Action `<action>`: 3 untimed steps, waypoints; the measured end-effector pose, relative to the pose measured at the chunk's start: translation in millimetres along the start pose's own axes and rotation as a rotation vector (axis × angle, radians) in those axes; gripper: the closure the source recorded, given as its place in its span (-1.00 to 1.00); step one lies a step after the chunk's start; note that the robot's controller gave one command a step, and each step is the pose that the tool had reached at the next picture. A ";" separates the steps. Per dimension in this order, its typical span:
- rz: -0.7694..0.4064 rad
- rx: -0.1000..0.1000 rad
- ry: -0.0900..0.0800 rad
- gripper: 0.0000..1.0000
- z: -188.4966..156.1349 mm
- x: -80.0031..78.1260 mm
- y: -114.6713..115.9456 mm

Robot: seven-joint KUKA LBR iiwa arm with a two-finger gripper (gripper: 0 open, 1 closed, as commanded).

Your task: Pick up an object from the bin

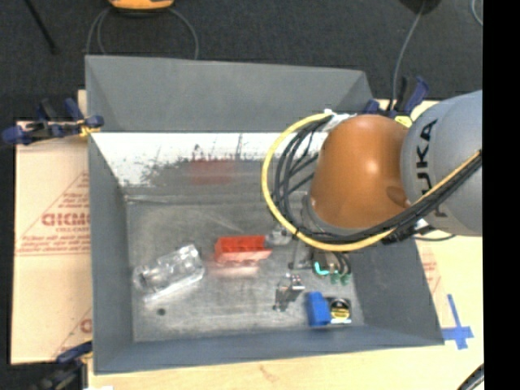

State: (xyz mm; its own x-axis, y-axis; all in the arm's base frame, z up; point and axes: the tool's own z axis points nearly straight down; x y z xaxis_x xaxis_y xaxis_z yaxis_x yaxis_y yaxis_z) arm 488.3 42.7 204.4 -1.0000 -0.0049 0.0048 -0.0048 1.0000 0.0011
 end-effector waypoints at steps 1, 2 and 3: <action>-0.387 0.002 -0.010 -1.00 129.6 -127.4 47.0; -0.356 0.002 -0.013 -1.00 100.8 -128.8 12.1; -0.380 0.000 -0.013 -1.00 102.6 -131.0 32.0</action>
Offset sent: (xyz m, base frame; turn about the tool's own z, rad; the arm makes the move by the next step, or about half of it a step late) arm 0.1229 0.0482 -0.1344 -0.3886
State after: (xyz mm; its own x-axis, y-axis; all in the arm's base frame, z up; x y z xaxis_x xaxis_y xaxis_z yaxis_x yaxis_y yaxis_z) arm 618.7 75.4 101.1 -0.9267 -0.3757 -0.0088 -0.3757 0.9267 -0.0001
